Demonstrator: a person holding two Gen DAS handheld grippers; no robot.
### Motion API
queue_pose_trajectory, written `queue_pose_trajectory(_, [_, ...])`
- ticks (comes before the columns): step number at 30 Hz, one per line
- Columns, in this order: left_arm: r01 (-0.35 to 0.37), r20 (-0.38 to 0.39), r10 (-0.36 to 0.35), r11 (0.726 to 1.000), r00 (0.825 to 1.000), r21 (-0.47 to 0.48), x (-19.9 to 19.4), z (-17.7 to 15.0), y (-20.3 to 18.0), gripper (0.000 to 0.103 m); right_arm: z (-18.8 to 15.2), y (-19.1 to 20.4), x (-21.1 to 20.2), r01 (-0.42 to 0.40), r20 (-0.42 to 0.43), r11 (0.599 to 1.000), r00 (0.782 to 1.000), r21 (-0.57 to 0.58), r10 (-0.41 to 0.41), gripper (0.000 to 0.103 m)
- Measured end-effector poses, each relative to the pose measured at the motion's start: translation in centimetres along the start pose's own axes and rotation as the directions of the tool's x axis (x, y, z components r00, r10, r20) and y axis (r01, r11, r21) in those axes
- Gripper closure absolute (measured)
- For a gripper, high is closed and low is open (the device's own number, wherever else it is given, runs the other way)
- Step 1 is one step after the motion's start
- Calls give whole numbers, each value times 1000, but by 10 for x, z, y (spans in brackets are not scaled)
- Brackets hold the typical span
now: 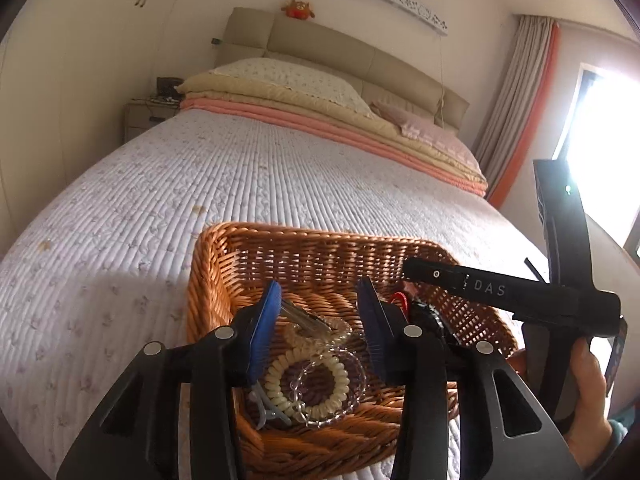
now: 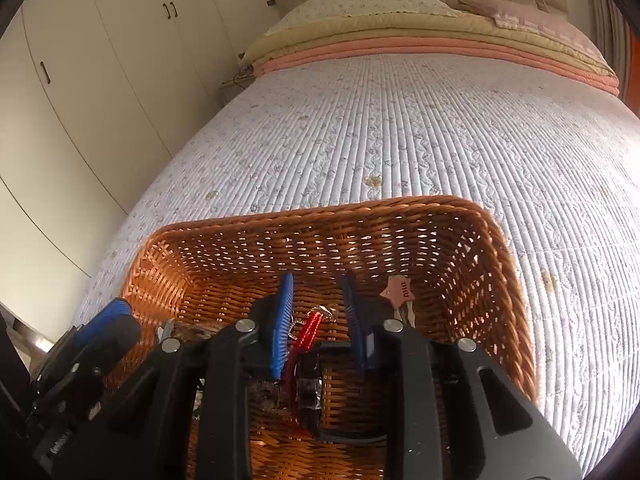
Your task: Organize jewelry
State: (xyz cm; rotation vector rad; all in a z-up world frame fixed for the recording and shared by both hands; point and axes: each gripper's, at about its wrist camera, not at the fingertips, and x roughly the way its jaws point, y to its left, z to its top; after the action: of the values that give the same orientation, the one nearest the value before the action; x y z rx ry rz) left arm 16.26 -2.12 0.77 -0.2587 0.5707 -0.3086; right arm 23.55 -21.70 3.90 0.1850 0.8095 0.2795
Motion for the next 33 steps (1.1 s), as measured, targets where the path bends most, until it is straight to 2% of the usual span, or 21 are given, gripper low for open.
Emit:
queue_pose_trajectory(3, [7, 17, -6, 1000, 1000, -15, -15, 1, 1, 53, -2, -1, -13, -13, 11, 1000, 1000, 5, 13, 78])
queue_pose_trajectory(5, [13, 33, -13, 1000, 999, -10, -29, 2, 0, 48, -6, -1, -27, -29, 25, 999, 999, 16, 28, 71])
queue_pose_trajectory(7, [15, 55, -15, 1000, 998, 6, -47, -1, -4, 38, -16, -1, -45, -43, 54, 999, 998, 19, 42, 54])
queue_pose_trajectory(9, [24, 73, -26, 999, 997, 29, -66, -6, -10, 37, -29, 0, -65, -52, 88, 999, 995, 13, 51, 53])
queue_pose_trajectory(12, [-26, 121, 14, 995, 993, 98, -96, -22, -25, 29, -57, 5, -99, -38, 170, 999, 985, -5, 38, 53])
queue_pose_trajectory(14, [-70, 169, 47, 988, 984, 136, -114, -34, -35, 21, -79, 8, -123, -14, 242, 1000, 970, -23, 20, 47])
queue_pose_trajectory(16, [-110, 214, 77, 983, 974, 146, -129, -46, -41, 15, -105, 12, -145, 28, 318, 999, 948, -42, -13, 35])
queue_pose_trajectory(18, [-148, 254, 108, 978, 961, 146, -142, -60, -46, 13, -124, 17, -160, 66, 381, 995, 924, -72, -34, 32])
queue_pose_trajectory(20, [-188, 276, 142, 971, 950, 147, -150, -72, -48, 13, -144, 24, -173, 117, 435, 988, 898, -100, -62, 31])
queue_pose_trajectory(23, [-241, 324, 180, 957, 929, 160, -157, -92, -52, 13, -170, 27, -187, 150, 508, 983, 858, -102, -78, 23])
queue_pose_trajectory(26, [-284, 368, 205, 943, 907, 173, -159, -105, -56, 13, -190, 26, -194, 177, 589, 981, 802, -85, -94, 13])
queue_pose_trajectory(27, [-296, 376, 215, 940, 901, 172, -159, -108, -56, 13, -195, 25, -194, 171, 610, 981, 788, -87, -83, 9])
queue_pose_trajectory(29, [-309, 382, 226, 936, 896, 170, -156, -113, -57, 13, -204, 20, -195, 138, 650, 986, 759, -89, -47, 8])
queue_pose_trajectory(30, [-317, 384, 233, 933, 894, 171, -155, -113, -57, 13, -206, 19, -194, 149, 660, 986, 748, -74, -64, 8])
queue_pose_trajectory(31, [-322, 392, 237, 931, 889, 169, -156, -113, -58, 13, -207, 17, -193, 166, 661, 984, 745, -61, -85, 8])
queue_pose_trajectory(33, [-332, 409, 244, 930, 879, 159, -159, -113, -58, 13, -205, 15, -185, 180, 629, 983, 769, -44, -113, 8])
